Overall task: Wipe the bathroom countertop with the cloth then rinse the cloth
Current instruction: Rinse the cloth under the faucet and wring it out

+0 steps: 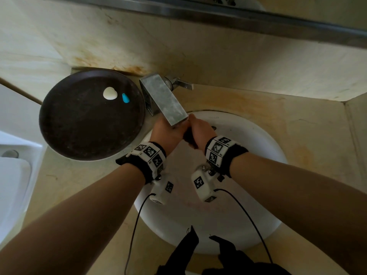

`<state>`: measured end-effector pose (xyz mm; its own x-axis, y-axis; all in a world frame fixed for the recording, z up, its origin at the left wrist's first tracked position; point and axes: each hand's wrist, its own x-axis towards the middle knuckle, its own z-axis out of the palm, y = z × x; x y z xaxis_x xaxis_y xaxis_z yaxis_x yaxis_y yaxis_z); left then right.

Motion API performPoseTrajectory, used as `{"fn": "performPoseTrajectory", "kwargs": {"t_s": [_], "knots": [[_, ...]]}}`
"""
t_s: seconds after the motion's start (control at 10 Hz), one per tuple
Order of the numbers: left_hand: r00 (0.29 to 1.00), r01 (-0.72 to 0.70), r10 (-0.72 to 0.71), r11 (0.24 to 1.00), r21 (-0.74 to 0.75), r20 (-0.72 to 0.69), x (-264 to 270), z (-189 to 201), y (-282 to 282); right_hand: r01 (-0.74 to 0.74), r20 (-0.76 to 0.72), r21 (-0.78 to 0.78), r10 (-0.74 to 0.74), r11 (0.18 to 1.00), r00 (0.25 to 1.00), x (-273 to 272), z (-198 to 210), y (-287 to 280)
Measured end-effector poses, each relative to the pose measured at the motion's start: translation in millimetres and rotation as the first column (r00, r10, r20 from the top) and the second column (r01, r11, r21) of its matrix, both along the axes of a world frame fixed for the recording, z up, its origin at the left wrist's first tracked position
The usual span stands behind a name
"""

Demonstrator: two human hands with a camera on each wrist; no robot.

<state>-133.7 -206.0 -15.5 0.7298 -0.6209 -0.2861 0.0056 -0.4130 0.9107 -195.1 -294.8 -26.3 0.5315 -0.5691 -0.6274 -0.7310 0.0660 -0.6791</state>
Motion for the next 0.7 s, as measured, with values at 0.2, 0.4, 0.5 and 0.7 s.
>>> {"fn": "performPoseTrajectory", "kwargs": {"t_s": [0.2, 0.4, 0.5, 0.7], "knots": [[0.977, -0.183, 0.175, 0.981, -0.059, -0.120, -0.9, -6.0, -1.0, 0.197, 0.008, 0.328, -0.212, 0.924, 0.977, 0.4, 3.2, 5.6], [0.959, -0.234, 0.208, 0.964, -0.124, -0.194, -4.1, -15.8, -2.1, 0.278, 0.033, 0.290, -0.300, 0.916, 0.953, 14.3, 9.9, 7.4], [0.960, -0.238, 0.214, 0.963, -0.128, -0.178, -5.7, -18.8, -3.6, 0.046, -0.104, 0.004, -0.045, 0.999, 0.994, 14.8, 11.7, 8.1], [0.993, -0.110, 0.113, 0.993, -0.053, 0.042, -4.5, -28.2, 2.8, -0.171, -0.089, -0.168, 0.158, 0.971, 0.983, 16.7, 3.3, 12.1]]}}
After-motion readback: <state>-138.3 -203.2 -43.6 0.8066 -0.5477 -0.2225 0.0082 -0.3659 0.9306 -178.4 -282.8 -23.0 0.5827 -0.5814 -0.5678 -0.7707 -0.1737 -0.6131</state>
